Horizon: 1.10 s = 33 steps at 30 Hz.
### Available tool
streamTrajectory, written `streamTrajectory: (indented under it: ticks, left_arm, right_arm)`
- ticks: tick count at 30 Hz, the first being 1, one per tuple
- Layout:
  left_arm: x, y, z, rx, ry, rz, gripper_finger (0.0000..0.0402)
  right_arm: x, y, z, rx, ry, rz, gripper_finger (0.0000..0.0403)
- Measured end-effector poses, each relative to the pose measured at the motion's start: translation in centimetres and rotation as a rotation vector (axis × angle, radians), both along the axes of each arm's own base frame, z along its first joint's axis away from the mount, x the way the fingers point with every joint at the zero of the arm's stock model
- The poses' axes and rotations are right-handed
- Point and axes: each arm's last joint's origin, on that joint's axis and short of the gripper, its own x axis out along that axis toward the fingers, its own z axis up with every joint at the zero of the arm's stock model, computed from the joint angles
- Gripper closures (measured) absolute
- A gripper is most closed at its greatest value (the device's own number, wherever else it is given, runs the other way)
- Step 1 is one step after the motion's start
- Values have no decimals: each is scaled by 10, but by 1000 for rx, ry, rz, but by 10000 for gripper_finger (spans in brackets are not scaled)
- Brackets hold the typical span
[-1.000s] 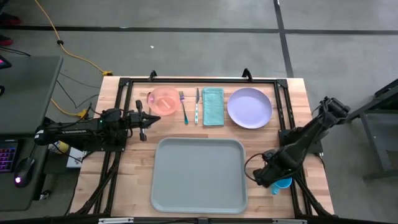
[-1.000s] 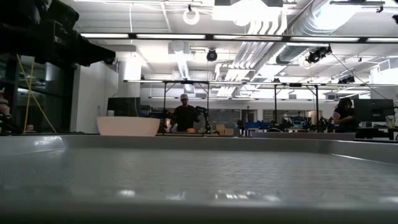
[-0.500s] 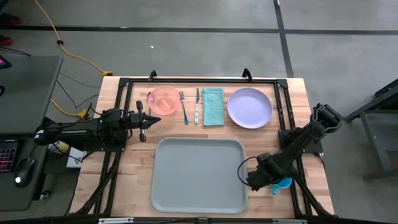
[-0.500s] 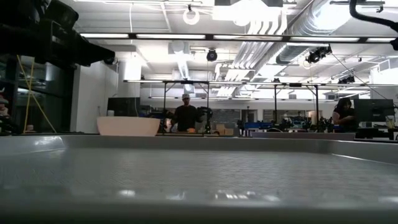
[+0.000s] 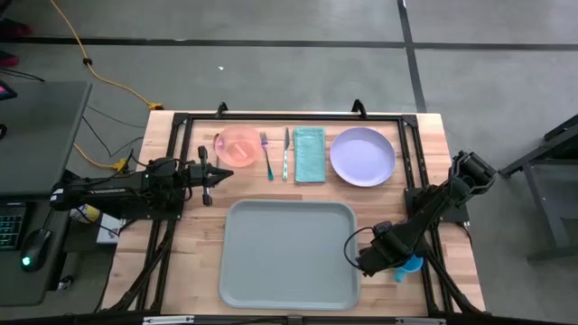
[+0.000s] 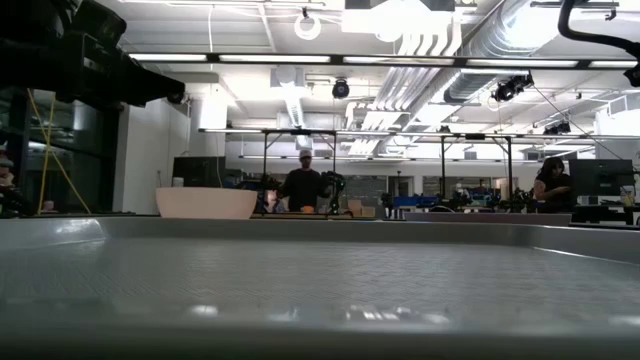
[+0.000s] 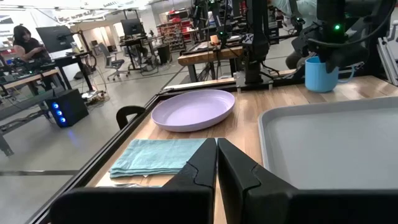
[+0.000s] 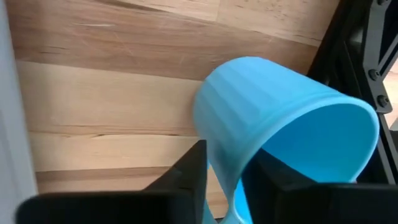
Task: Set up tray
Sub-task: Put the blue mug on the gray tray
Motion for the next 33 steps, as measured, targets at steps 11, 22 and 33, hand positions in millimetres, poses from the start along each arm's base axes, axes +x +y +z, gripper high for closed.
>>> streamTrajectory:
  ticks: [11,22,33]
  left_arm:
    - [0,0,0,0,0,0,355]
    - [0,0,0,0,-1,0,355]
    - [0,0,1,1,-5,1,355]
  right_arm:
    - [-1,-1,2,6,-6,14,401]
    - [2,-28,51,-2,-269,25,403]
    - [60,-94,71,-11,-664,149,403]
